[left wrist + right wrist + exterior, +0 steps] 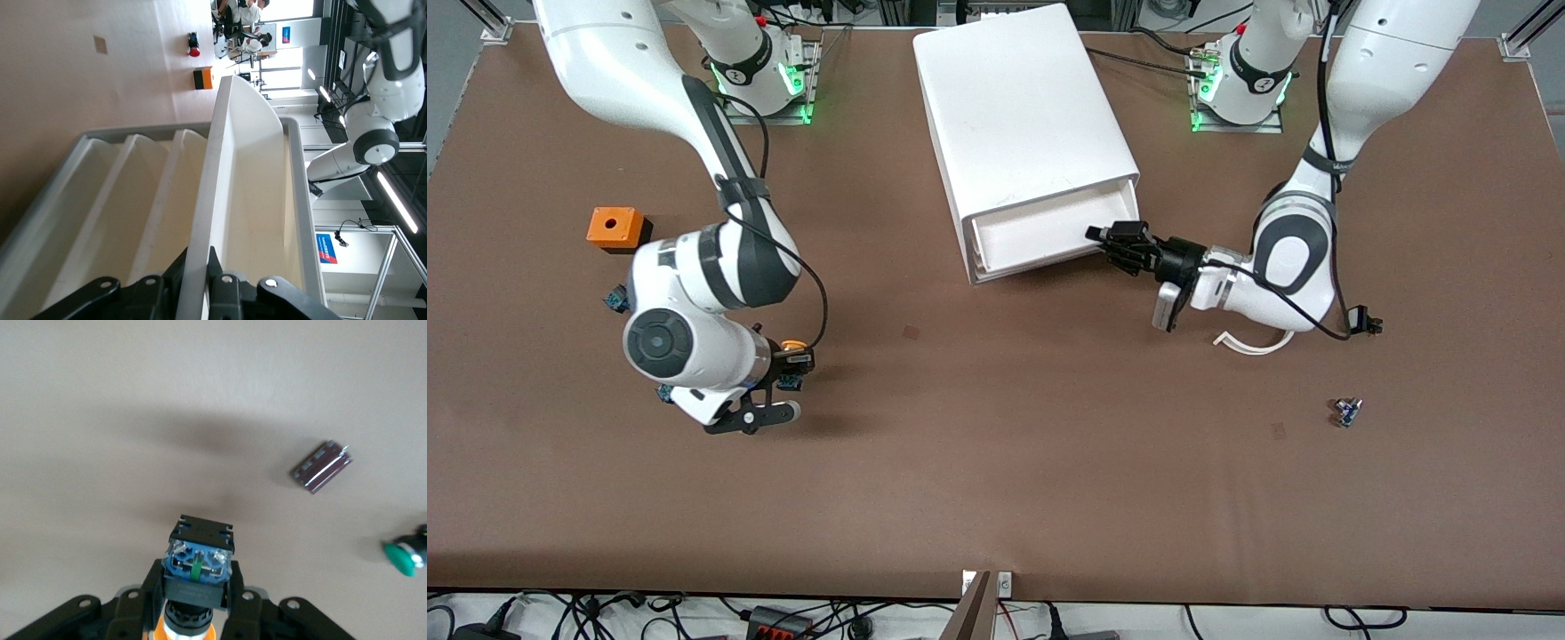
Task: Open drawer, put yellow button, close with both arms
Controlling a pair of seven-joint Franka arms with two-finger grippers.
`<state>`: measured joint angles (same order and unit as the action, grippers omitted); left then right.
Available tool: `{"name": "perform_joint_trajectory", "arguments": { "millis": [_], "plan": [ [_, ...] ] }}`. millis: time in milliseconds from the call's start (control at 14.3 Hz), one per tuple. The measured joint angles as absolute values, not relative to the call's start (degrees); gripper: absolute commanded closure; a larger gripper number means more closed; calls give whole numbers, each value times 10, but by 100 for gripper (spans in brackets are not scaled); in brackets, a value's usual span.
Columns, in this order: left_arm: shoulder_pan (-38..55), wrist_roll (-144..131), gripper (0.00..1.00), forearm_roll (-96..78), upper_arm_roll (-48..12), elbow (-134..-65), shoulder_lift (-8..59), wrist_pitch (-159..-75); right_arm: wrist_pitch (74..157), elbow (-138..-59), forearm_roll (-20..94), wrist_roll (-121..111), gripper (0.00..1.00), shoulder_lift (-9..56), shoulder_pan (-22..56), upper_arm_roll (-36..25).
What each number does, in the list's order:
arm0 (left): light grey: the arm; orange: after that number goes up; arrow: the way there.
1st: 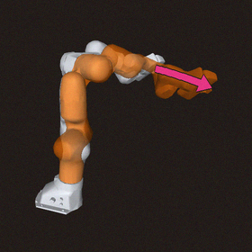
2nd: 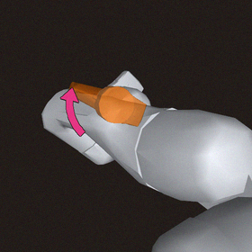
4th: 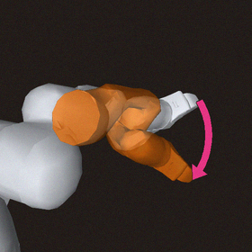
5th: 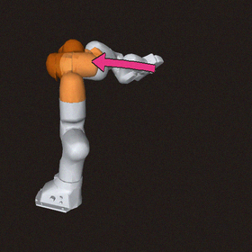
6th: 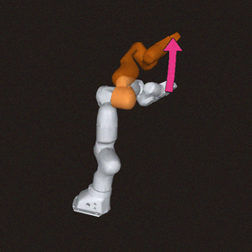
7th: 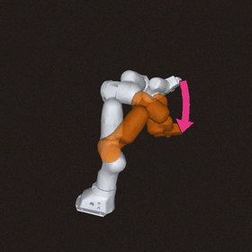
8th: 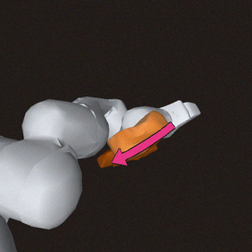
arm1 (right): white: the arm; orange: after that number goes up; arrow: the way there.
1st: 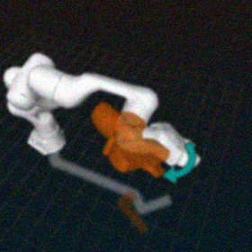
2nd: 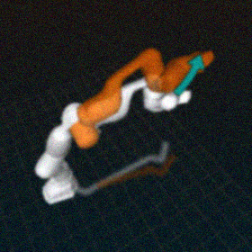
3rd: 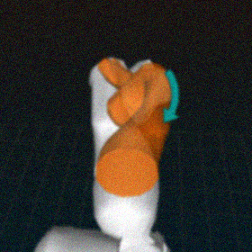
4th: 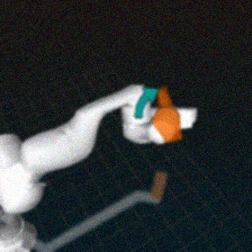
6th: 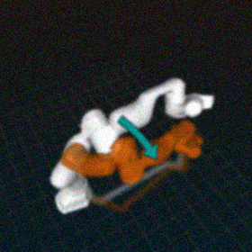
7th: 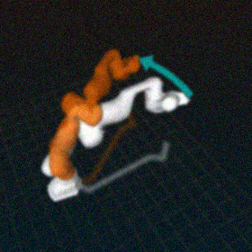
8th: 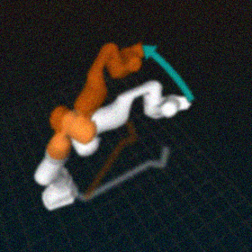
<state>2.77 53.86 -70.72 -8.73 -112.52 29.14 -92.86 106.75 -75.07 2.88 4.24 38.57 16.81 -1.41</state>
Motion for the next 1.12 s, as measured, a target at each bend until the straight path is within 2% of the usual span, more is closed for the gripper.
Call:
{"name": "perform_joint_trajectory", "arguments": {
  "millis": [209,279,349,419,767,1116],
  "plan": [
    [8,517,95,-685,-88,-1071,321,-924,1042,-700,29,41,100,380,189,-2],
    [4,513,82,-682,-88,-1055,330,-922,1042,-684,29,41,100,379,203,1],
    [2,509,17,-679,-88,-1042,338,-920,1042,-669,29,42,100,377,219,1],
    [1,509,0,-675,-88,-1033,345,-924,1042,-655,29,44,100,375,233,1],
    [-13,481,0,-652,-86,-1007,351,-927,1039,-619,29,46,100,351,282,20],
    [-33,256,0,-493,-86,-889,318,-850,1038,-604,-16,107,100,349,391,20]
  ]
}}
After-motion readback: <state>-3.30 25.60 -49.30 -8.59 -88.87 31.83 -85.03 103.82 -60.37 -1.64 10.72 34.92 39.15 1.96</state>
